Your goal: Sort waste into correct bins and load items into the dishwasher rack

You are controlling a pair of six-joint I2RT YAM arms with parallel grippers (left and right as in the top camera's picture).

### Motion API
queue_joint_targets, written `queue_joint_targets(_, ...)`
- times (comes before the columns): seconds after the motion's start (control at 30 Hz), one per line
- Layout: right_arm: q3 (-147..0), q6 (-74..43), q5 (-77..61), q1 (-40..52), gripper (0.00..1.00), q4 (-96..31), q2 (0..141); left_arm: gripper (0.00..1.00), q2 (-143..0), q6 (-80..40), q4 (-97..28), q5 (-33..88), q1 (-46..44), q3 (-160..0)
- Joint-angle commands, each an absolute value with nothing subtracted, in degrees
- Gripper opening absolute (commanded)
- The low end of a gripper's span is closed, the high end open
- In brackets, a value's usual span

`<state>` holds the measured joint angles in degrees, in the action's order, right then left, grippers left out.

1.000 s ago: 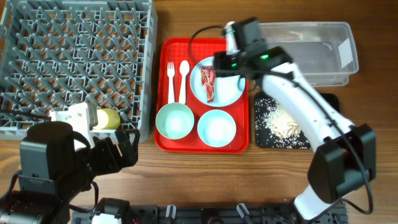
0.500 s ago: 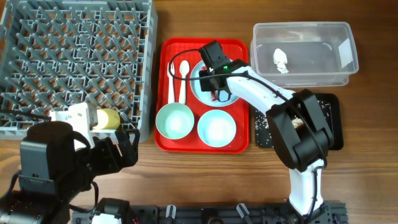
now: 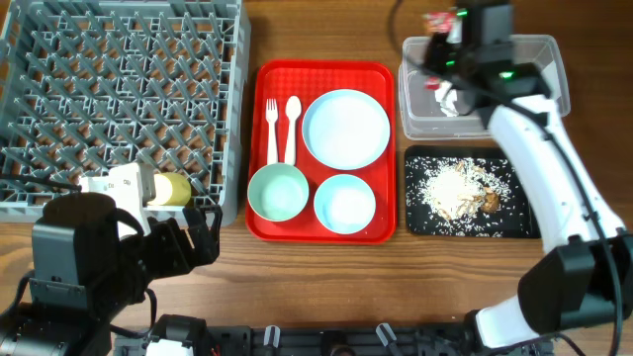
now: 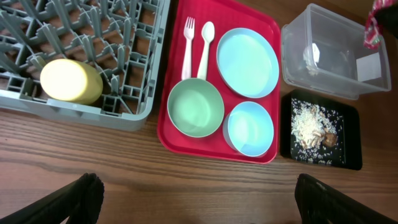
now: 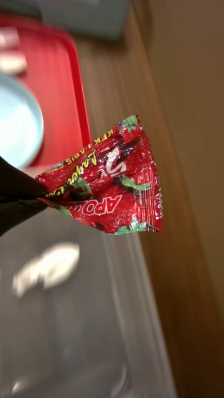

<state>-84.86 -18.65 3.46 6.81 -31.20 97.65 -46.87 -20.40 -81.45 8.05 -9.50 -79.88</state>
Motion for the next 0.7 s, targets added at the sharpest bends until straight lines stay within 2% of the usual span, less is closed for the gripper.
queue_joint_targets(0.0, -84.25, -9.19, 1.67, 4.40, 0.16, -32.29, 103.50, 1.00, -46.87, -19.70, -81.32, 8.51, -9.89, -80.38)
queue_joint_targets(0.03, -84.25, -8.99, 1.43, 4.29, 0.51, -32.53, 103.74, 1.00, -46.87, -19.70, -81.32, 8.51, -9.91, -80.38)
queue_joint_targets(0.07, -84.55, -9.26, -0.36, 4.27, 0.67, -33.36, 102.45, 1.00, -46.87, -19.70, -81.32, 8.51, -9.91, -80.38)
queue_joint_targets(0.3, -84.88, -12.21, -13.52, 4.45, 0.72, -42.09, 84.16, 1.00, -46.87, -19.70, -81.32, 8.51, -9.89, -80.38)
queue_joint_targets(0.5, -84.88, -12.10, -20.67, 5.93, 0.72, -55.75, 64.82, 1.00, -46.87, -19.70, -81.32, 8.51, -9.89, -80.38)
queue_joint_targets(0.53, -84.88, -12.45, -20.86, 6.22, 0.89, -58.78, 61.25, 1.00, -46.87, -19.70, -81.32, 8.51, -9.89, -80.38)
queue_joint_targets(0.57, -84.88, -13.39, -21.15, 6.20, 1.00, -60.31, 59.70, 1.00, -46.87, -19.70, -81.32, 8.54, -9.89, -80.38)
queue_joint_targets(0.67, -84.88, -24.43, -21.28, 6.20, 1.00, -67.61, 53.47, 1.00, -46.87, -19.70, -81.32, 8.51, -9.89, -80.38)
